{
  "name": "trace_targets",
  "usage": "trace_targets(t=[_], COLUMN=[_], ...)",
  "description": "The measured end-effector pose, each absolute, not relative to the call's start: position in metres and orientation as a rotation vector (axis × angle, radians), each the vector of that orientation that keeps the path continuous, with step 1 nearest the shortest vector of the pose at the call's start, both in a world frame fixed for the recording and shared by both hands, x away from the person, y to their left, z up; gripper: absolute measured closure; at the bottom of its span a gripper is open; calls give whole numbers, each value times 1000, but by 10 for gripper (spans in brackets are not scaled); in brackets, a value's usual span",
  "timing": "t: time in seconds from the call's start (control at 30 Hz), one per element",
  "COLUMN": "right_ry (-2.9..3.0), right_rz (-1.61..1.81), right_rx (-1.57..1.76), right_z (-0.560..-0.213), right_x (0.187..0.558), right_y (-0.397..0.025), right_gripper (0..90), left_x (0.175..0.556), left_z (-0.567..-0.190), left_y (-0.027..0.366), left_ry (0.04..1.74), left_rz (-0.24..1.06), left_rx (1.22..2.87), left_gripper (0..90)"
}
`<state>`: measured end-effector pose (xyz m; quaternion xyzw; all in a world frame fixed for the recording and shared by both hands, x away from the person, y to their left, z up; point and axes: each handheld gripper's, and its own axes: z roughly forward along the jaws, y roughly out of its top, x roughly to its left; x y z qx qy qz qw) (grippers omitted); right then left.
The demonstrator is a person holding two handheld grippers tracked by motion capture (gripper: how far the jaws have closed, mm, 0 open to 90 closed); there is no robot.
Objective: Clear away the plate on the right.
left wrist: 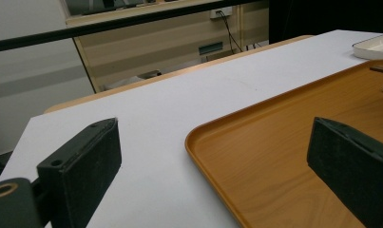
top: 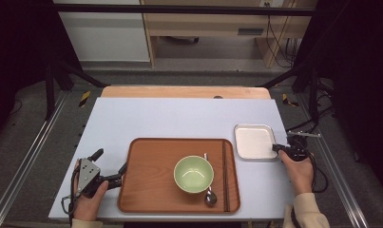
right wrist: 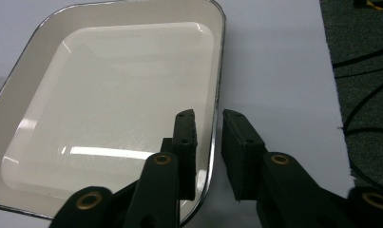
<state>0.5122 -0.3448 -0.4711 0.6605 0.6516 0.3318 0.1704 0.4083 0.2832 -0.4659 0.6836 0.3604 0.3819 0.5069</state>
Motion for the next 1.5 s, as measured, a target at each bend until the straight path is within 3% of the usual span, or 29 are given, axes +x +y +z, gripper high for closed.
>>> trace_targets(t=[0.4, 0.93, 1.5], right_ry=[1786, 1635, 1626], right_rz=[1107, 1235, 1393], right_rx=[1966, 1842, 1687], right_z=[-474, -443, -403], right_x=[511, 498, 491], right_y=[-356, -348, -300], right_gripper=[890, 892, 892], left_x=[407, 410, 393], left_z=[-465, -465, -442], left_y=[282, 284, 282], left_ry=[864, 891, 869], left_rz=[921, 906, 911], left_rx=[1646, 1625, 1547], left_gripper=[38, 38, 45])
